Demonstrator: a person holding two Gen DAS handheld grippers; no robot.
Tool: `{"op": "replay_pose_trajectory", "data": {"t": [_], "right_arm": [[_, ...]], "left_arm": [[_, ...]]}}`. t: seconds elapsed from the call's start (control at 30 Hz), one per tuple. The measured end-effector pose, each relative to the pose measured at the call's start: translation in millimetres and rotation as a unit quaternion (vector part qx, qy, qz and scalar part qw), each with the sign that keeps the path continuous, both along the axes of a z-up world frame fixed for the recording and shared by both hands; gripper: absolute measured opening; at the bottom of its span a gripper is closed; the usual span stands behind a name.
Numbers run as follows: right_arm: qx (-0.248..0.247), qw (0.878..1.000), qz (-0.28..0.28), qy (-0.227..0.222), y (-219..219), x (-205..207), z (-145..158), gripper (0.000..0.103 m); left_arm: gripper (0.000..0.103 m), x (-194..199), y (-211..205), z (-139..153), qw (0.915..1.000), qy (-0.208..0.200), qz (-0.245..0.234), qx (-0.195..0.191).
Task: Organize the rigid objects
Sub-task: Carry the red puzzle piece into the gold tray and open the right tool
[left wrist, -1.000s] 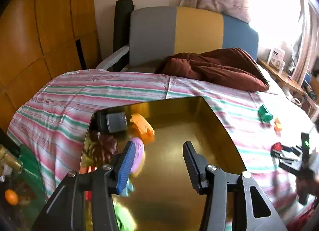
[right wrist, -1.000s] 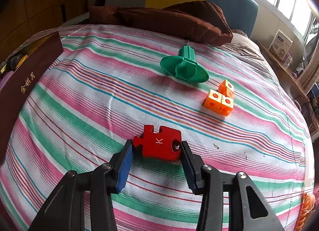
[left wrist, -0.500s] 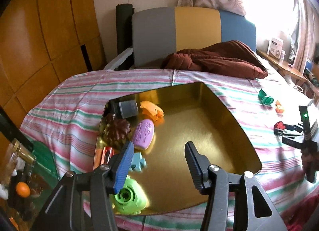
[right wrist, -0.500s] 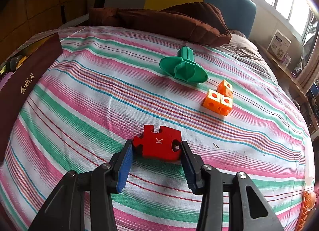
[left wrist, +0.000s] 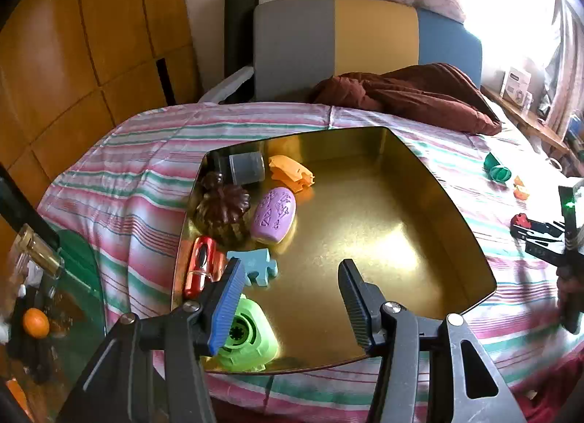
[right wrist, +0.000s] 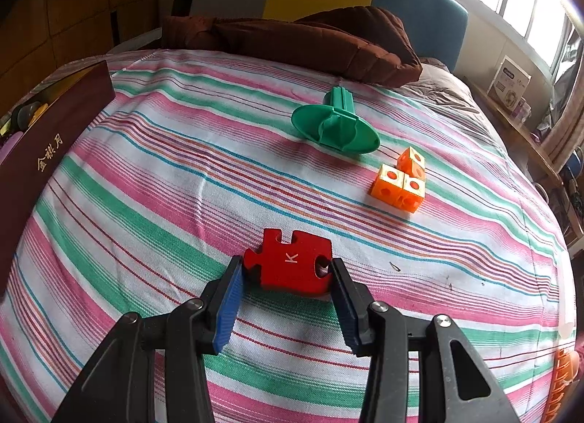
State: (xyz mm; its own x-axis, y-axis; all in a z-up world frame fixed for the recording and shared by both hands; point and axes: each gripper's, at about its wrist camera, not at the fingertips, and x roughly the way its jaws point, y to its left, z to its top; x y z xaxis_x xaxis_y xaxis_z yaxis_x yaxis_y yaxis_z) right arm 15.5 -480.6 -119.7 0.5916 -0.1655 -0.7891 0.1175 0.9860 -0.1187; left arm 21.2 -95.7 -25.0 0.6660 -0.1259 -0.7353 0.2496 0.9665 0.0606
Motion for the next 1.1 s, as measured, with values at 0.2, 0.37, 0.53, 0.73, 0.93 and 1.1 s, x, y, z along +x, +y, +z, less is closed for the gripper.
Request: {"op": "replay_pose_trajectory", "data": {"t": [0.2,0.37,0.53,0.73,0.93,1.1], "right_arm": [[-0.015,1.0,-0.006,0.001,5,1,0,0.046],[-0.019,1.0,-0.01,0.001,6,1,0,0.046],[0.004,1.0,-0.016,-0.002,-1,2,0,0.046],[-0.013,1.0,-0.013,0.001,3,2,-1,0.046],[-0.031,0.999,-0.014,0.034,9,7,2,0.046],[-0.059,0.996,-0.041,0.057,20,13,4,0.046]], "left_arm": [[0.054,5,6,-3,0.9999,0.001,0.014,0.002],[0.054,12,12,-8,0.9995,0.012,0.029,-0.001],[0.054,17,20,-9,0.9988,0.015,0.047,-0.006],[0.054,17,30,-6,0.9983,0.007,0.057,-0.009],[0.054,17,49,-4,0.9973,0.004,0.07,-0.019],[0.054,14,71,-7,0.996,0.001,0.087,-0.022]]}}
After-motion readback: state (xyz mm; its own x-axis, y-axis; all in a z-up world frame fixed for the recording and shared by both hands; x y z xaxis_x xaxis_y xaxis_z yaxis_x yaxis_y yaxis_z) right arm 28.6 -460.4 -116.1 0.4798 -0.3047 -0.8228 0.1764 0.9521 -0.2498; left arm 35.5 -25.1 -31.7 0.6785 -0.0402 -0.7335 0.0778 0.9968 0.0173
